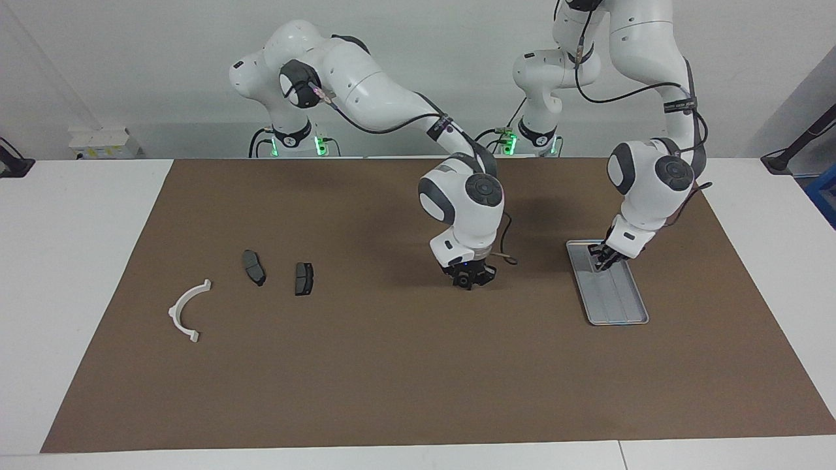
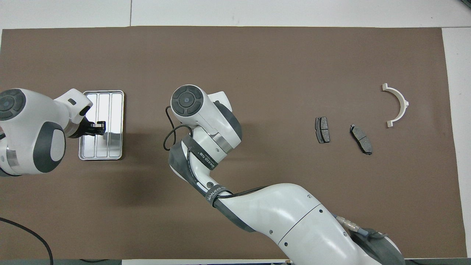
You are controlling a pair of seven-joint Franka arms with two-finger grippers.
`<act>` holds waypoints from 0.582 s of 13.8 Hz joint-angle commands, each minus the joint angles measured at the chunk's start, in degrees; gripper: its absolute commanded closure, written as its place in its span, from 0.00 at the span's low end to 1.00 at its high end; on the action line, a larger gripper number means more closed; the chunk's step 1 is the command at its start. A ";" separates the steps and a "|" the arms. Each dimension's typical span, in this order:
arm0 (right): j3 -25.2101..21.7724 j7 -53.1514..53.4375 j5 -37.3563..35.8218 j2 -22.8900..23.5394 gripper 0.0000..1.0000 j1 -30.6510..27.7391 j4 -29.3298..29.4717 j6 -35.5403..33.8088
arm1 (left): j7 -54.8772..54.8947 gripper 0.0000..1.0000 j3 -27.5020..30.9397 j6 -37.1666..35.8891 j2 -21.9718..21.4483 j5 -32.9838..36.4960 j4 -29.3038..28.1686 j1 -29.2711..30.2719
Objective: Place bearing gear from tray to pile
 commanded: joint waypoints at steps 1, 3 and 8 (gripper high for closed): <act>0.25 1.26 -0.66 0.84 1.00 -0.22 0.43 0.84 | 0.24 0.91 -0.12 -9.73 -3.94 0.14 4.17 0.53; 0.17 0.91 -1.01 0.66 1.00 -0.48 0.78 -0.29 | 0.07 0.91 -0.12 -15.09 -7.54 0.14 4.53 1.66; 0.52 -16.78 0.82 -10.11 1.00 -9.68 2.72 -20.12 | -5.00 0.91 -0.46 -20.48 -11.16 -3.37 5.50 1.41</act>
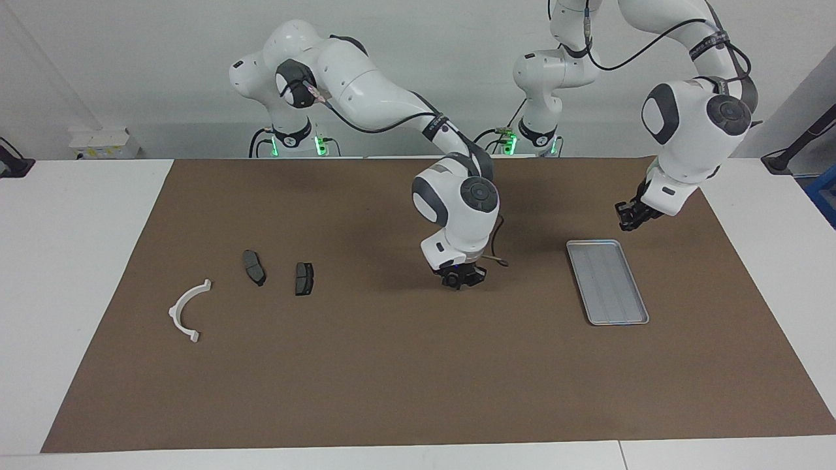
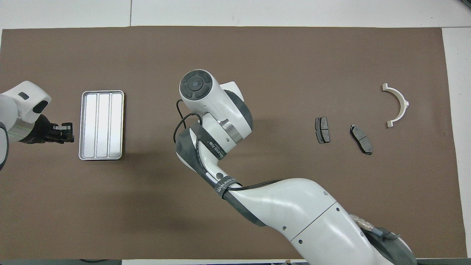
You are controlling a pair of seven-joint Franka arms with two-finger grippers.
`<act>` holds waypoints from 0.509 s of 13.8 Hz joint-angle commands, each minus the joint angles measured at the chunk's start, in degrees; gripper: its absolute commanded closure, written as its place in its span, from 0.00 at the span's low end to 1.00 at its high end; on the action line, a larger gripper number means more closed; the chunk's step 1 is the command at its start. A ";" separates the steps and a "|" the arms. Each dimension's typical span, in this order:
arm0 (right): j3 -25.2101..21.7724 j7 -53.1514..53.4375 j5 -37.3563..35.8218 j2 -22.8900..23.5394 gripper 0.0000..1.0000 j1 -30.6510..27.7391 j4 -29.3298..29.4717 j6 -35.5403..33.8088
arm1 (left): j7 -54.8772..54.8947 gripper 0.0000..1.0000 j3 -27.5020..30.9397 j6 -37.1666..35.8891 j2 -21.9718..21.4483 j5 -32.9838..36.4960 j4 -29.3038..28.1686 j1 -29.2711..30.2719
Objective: Place bearing gear from tray to pile
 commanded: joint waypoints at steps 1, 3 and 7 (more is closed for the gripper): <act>1.54 -16.13 2.07 -10.30 1.00 -8.81 -0.79 -11.25 | -8.23 0.91 -1.39 -0.81 -0.39 -1.84 0.31 -2.05; 1.63 -32.38 1.99 -13.57 1.00 -15.58 -0.79 -16.71 | -17.63 0.91 -1.57 0.33 0.31 -1.84 0.57 -8.54; 1.28 -55.71 -0.55 -15.52 1.00 -26.22 -1.66 -15.36 | -36.80 0.91 -1.74 8.14 5.76 -2.01 2.16 -19.18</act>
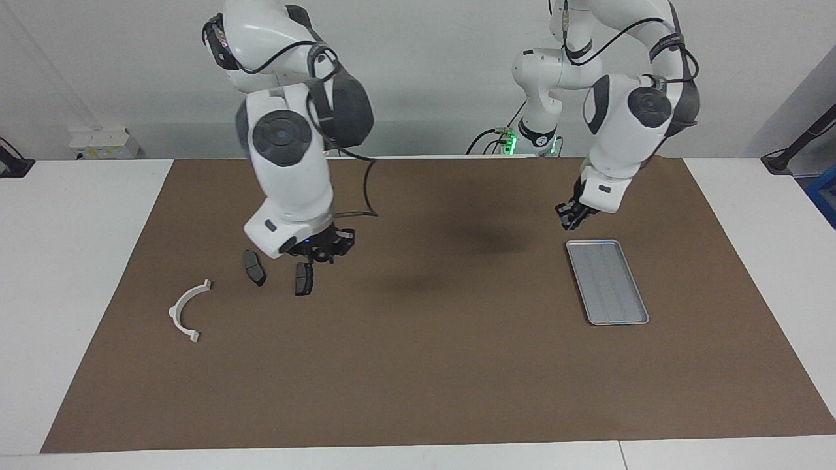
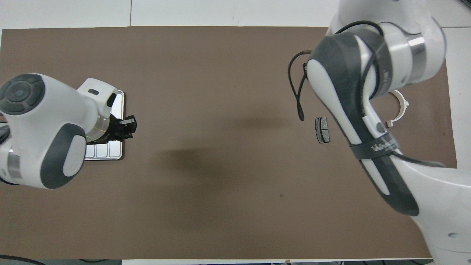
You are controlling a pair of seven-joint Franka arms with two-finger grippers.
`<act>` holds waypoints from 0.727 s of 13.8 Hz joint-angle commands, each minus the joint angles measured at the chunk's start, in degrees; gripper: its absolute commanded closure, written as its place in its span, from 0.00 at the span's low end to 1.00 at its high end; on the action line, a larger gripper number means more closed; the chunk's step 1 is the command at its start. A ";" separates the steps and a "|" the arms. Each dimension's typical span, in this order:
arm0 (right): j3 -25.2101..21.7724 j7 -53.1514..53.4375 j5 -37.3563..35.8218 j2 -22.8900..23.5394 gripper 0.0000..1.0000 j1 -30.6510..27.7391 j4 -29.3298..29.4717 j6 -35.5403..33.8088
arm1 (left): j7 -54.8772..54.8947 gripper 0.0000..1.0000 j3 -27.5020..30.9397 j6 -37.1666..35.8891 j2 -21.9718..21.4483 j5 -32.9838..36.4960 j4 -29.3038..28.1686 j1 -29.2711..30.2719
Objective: Place bearing gear from tray to pile
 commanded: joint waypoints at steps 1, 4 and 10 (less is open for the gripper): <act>1.06 -10.94 -1.18 -0.59 1.00 -4.97 -5.10 6.41 | -8.73 0.91 0.95 5.79 7.11 -0.53 3.10 -5.20; 1.06 -14.14 -1.62 -1.99 1.00 -8.06 -15.19 16.95 | -20.25 0.91 1.21 10.11 21.60 -0.18 14.06 -12.50; 1.06 -17.39 -3.11 -0.42 1.00 -11.22 -30.27 40.61 | -23.87 0.91 1.21 16.79 25.50 0.17 14.28 -15.33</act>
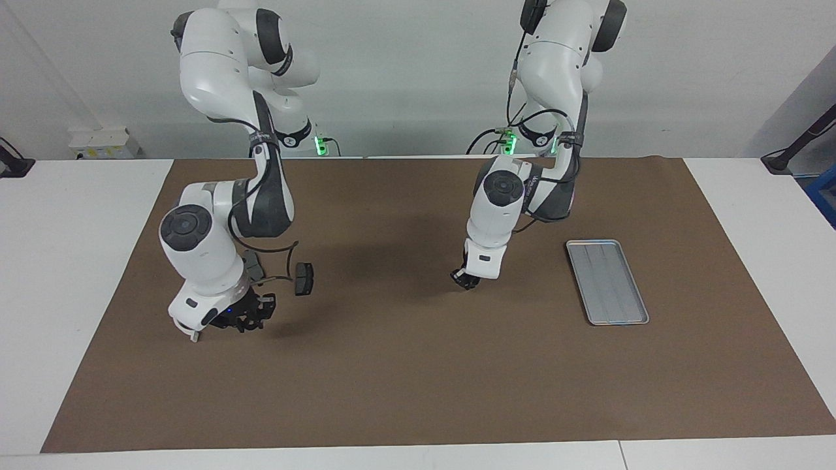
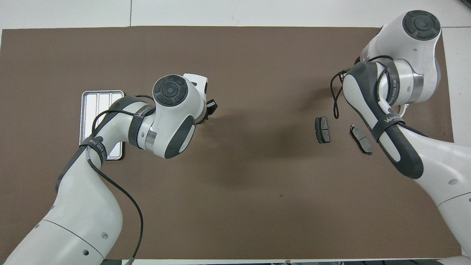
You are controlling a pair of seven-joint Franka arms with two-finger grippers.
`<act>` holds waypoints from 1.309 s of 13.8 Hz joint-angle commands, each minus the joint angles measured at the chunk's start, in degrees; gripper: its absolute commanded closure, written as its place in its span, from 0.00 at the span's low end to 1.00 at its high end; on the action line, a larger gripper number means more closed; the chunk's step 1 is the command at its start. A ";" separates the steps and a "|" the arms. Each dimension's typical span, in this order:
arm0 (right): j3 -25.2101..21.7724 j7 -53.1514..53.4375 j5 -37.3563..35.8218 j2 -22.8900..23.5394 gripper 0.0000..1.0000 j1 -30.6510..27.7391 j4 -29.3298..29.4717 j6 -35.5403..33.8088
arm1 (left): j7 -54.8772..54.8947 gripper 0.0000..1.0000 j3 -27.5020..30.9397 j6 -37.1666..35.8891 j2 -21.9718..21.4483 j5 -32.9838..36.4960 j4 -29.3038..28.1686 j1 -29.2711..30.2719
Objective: Place bearing gear from tray to pile
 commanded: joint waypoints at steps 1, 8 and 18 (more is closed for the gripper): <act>0.99 -2.82 -0.67 0.81 1.00 -2.00 -2.62 5.92 | -2.17 0.91 1.02 2.15 0.37 0.19 -1.04 -2.25; 1.08 -3.09 -0.58 3.11 1.00 -2.01 -2.97 10.86 | -3.14 0.45 1.11 5.32 -0.16 0.27 -4.91 -2.34; 0.99 0.05 -0.31 0.23 0.00 1.41 -2.45 5.36 | 39.52 0.00 5.33 -27.95 -26.59 2.47 -1.41 22.32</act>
